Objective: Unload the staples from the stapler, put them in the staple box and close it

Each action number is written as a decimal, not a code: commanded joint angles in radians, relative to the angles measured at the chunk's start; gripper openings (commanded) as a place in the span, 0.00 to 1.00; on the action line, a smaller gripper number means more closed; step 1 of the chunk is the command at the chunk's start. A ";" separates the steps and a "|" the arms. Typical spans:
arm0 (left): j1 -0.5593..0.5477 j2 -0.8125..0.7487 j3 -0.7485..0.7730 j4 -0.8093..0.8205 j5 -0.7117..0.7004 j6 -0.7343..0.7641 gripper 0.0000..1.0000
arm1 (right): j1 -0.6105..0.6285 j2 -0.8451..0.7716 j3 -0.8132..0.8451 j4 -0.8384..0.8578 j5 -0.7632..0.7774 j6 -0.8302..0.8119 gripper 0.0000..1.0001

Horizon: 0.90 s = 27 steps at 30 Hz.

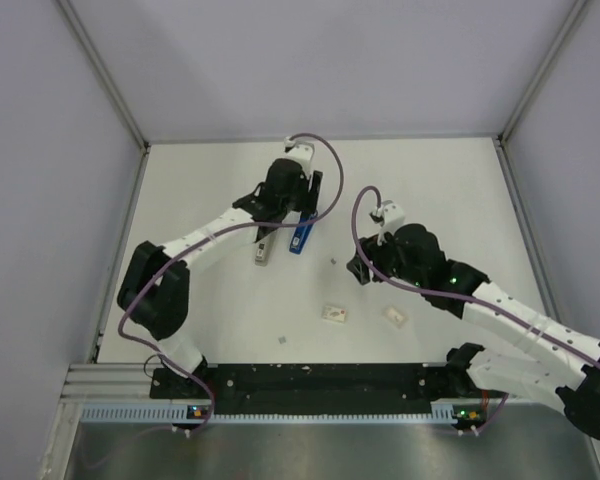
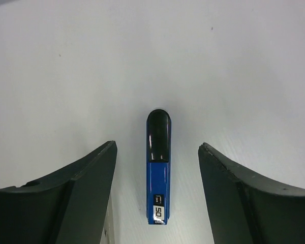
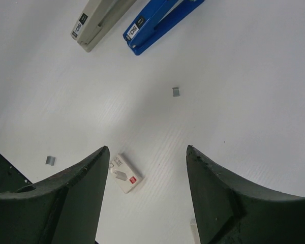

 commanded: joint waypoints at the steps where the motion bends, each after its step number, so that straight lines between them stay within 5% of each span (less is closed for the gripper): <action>1: -0.003 -0.167 -0.017 -0.023 -0.026 -0.012 0.72 | 0.003 -0.015 0.045 -0.019 0.004 -0.030 0.63; 8: -0.003 -0.420 -0.171 -0.070 -0.003 -0.083 0.72 | 0.004 0.107 0.062 0.029 -0.007 0.000 0.62; 11: -0.003 -0.531 -0.242 -0.087 0.048 -0.112 0.98 | 0.003 0.208 0.097 0.053 -0.007 0.006 0.61; 27: -0.003 -0.877 -0.475 -0.193 0.262 -0.080 0.98 | 0.003 0.662 0.333 0.084 0.047 -0.018 0.50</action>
